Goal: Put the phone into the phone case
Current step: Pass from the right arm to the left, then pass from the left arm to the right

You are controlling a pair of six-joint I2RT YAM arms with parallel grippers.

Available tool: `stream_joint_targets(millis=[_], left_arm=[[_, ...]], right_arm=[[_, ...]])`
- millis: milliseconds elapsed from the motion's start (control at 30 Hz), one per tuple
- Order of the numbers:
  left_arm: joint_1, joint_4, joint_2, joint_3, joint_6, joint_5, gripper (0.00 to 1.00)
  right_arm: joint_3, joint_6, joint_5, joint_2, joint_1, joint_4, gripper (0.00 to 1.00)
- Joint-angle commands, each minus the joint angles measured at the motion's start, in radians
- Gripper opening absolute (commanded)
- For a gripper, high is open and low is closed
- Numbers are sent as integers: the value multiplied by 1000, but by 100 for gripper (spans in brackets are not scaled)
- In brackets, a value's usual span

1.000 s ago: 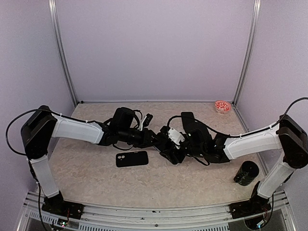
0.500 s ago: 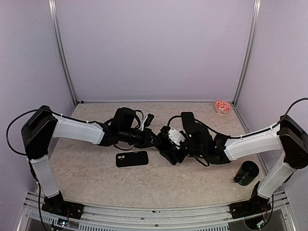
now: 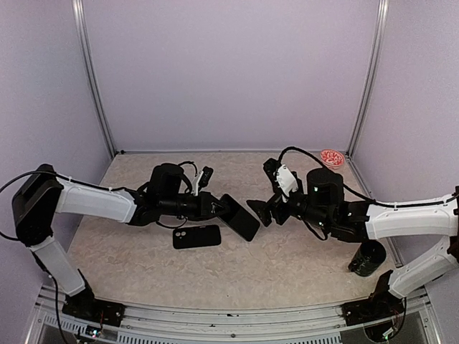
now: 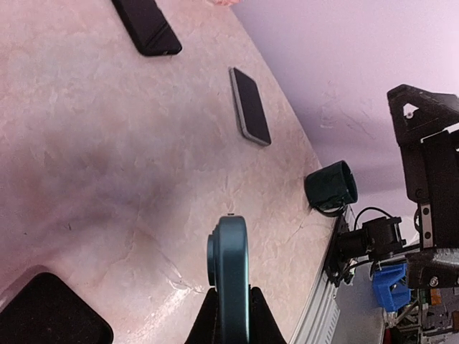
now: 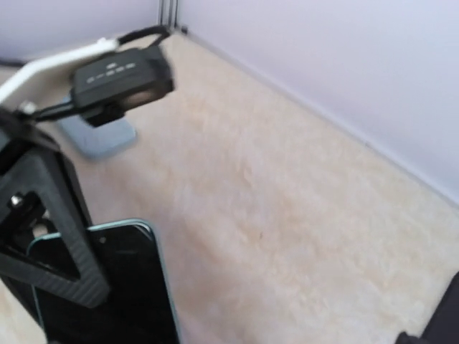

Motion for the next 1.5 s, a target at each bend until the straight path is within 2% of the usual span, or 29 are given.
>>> stream_joint_targets(millis=[0, 300, 433, 600, 967, 1133, 1467], left_arm=[[3, 201, -113, -52, 11, -28, 0], [5, 416, -277, -206, 3, -76, 0], [5, 511, -336, -268, -14, -88, 0], [5, 582, -366, -308, -28, -108, 0], [6, 714, -346, -325, -71, -118, 0], [4, 788, -315, -337, -101, -122, 0], [-22, 819, -259, -327, -120, -146, 0]], right_arm=[[-19, 104, -60, -75, -15, 26, 100], [-47, 351, -399, -135, -147, 108, 100], [-46, 479, -602, -92, -222, 159, 100], [-30, 591, -803, -10, -249, 256, 100], [33, 832, -974, 157, -251, 394, 100], [36, 966, -1028, 221, -250, 529, 100], [57, 1140, -1048, 297, -214, 719, 93]])
